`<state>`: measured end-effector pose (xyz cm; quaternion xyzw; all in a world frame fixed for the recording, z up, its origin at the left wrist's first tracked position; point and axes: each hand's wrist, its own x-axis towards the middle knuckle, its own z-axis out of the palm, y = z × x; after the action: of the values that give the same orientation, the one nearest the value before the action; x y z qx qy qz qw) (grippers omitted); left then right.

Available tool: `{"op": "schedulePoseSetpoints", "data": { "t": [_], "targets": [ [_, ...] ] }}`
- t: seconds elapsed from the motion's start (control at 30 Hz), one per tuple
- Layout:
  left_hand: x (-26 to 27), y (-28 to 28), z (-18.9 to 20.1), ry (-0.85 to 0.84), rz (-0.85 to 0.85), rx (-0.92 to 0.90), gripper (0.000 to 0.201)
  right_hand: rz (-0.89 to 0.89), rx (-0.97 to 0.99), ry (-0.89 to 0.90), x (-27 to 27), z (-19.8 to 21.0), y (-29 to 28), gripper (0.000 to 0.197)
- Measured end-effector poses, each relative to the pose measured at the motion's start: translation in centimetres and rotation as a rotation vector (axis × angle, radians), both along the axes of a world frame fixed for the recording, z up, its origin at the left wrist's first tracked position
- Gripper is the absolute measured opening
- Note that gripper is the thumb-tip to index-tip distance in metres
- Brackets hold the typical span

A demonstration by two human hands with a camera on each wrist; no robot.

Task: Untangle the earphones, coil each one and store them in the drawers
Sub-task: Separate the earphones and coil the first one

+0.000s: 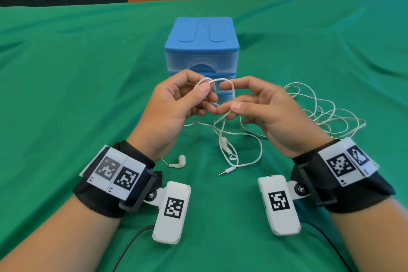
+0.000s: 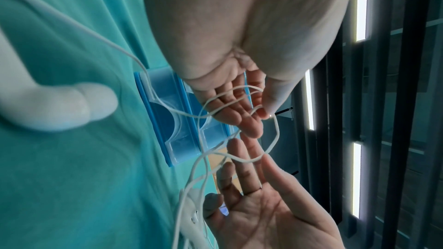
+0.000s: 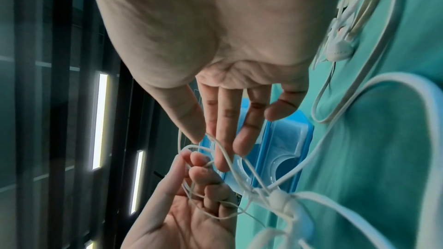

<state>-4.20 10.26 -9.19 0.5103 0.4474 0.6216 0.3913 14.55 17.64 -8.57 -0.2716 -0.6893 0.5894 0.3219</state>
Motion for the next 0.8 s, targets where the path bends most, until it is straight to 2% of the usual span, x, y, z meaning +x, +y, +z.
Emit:
{"op": "schedulePoseSetpoints", "data": {
  "t": [0.13,0.2,0.33,0.47,0.67,0.8],
  "targets": [
    [0.0,0.0,0.1,0.004,-0.001,0.013,0.011,-0.019,0.083,0.058,0.1,-0.1,0.2,0.009],
    [-0.1,0.0,0.2,0.024,0.06,0.007,0.016,-0.05,0.058,0.157,0.4,0.4,0.3,0.006],
    [-0.6,0.2,0.3,0.084,0.192,-0.021,0.018,-0.093,-0.075,0.378,1.6,1.7,1.0,0.014],
    [-1.2,0.4,0.2,0.097,0.295,-0.036,0.019,-0.145,-0.166,0.514,2.6,2.2,1.9,0.021],
    [-1.9,0.4,0.0,0.061,0.39,-0.046,0.02,-0.247,-0.194,0.602,4.1,2.6,3.0,0.026],
    [-1.9,0.3,0.1,0.026,0.312,-0.056,0.021,-0.353,-0.183,0.555,4.4,2.4,3.3,0.028]
  ]
}}
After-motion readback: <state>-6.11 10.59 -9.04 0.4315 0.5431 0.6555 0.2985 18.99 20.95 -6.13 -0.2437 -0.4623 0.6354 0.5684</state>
